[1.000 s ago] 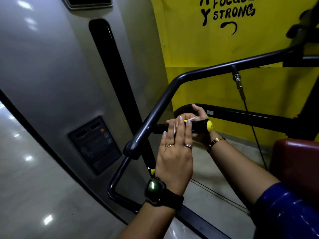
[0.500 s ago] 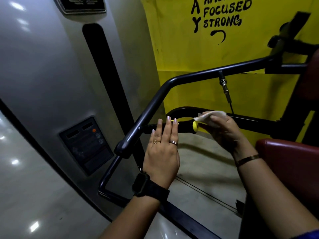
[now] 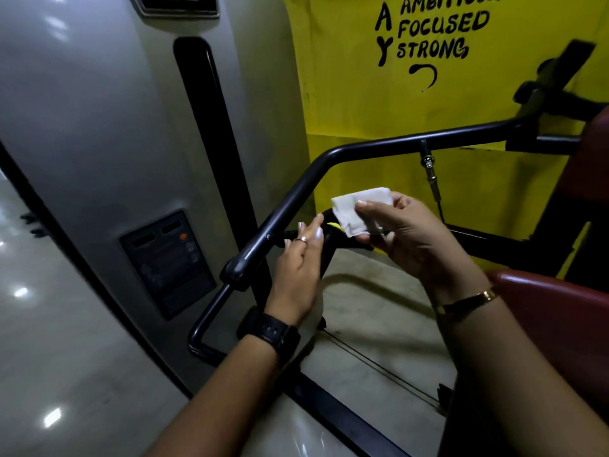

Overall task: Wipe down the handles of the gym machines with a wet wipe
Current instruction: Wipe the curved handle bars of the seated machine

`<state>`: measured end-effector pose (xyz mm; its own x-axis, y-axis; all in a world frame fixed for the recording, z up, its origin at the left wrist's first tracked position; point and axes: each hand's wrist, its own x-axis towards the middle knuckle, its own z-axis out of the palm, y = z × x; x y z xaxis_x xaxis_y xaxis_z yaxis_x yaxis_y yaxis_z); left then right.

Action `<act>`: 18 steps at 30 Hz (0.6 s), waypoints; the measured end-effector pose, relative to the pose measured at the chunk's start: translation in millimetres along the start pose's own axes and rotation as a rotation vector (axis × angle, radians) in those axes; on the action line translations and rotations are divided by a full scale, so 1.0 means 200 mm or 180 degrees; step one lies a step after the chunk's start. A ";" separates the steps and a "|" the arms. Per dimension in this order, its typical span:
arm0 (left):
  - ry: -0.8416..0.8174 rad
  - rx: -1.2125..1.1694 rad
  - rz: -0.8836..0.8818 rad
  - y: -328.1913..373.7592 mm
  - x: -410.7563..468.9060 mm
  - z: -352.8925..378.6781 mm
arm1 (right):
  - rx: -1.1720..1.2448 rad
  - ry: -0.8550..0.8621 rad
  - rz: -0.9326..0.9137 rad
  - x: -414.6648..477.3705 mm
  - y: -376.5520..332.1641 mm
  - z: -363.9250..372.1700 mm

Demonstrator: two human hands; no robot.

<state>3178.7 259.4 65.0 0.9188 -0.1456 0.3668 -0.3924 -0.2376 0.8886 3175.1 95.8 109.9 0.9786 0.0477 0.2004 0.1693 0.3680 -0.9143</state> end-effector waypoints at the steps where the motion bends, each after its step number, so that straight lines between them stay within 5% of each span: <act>1: 0.0057 -0.0324 -0.0093 0.02 -0.01 -0.01 | -0.0040 0.0010 -0.0012 0.00 0.02 0.04; 5: 0.0514 -0.1363 -0.0482 0.12 -0.06 -0.10 | -0.0148 0.0023 0.0040 0.00 0.10 0.23; 11: 0.1213 -0.1649 -0.0654 0.11 -0.10 -0.26 | -0.0005 -0.0099 0.0138 0.01 0.21 0.46; 18: 0.1435 -0.2199 -0.0846 0.10 -0.12 -0.50 | 0.0040 -0.0127 0.0321 0.04 0.29 0.71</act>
<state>3153.3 354.2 101.2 0.9629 0.2614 0.0676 -0.1831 0.4482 0.8750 3176.2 249.6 108.5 0.9850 0.1221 0.1216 0.0684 0.3709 -0.9261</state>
